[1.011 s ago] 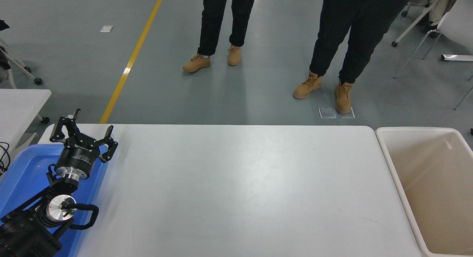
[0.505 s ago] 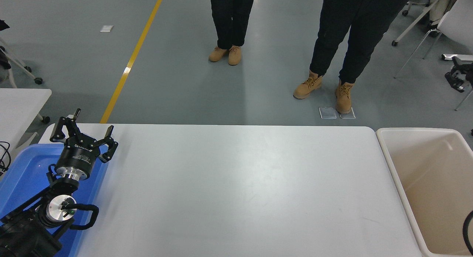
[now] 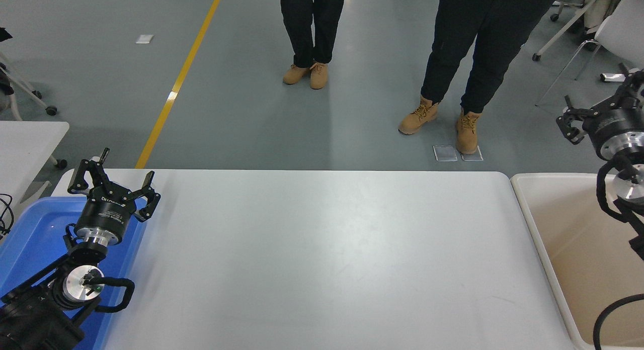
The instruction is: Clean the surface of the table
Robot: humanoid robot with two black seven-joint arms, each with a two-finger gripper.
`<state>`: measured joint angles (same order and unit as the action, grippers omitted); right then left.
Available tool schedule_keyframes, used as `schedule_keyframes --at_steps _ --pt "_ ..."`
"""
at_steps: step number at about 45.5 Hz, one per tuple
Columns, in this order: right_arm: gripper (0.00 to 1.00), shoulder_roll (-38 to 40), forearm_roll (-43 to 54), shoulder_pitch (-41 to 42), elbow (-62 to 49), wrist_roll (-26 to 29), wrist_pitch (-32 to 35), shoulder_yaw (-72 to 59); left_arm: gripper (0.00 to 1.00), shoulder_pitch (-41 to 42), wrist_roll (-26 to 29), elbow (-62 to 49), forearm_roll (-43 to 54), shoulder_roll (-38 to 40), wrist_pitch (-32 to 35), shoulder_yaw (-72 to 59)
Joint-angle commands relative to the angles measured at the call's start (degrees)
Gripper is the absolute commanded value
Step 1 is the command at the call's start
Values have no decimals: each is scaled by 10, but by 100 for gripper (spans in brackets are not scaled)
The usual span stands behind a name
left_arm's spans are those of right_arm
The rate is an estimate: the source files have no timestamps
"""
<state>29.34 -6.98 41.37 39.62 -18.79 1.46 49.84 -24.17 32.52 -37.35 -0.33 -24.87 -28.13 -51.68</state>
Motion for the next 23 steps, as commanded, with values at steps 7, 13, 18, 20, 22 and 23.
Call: schedule_keyframes --at_steps 7,13,18,20,22,23 --pt "98 -37 6 -61 5 -11 3 -3 99 0 0 0 1 0 0 0" --pt "98 -47 7 -76 6 -16 3 -4 99 0 0 0 0 0 0 0" --pt "98 -54 7 -84 9 -41 3 -6 99 0 0 0 0 0 0 0" --pt "98 -61 11 -87 10 -48 3 -6 99 0 0 0 0 0 0 0" --pt "98 -66 20 -88 10 -51 3 -8 99 0 0 0 1 0 0 -1" --pt "98 -67 27 -88 10 -51 3 -10 99 0 0 0 0 0 0 0"
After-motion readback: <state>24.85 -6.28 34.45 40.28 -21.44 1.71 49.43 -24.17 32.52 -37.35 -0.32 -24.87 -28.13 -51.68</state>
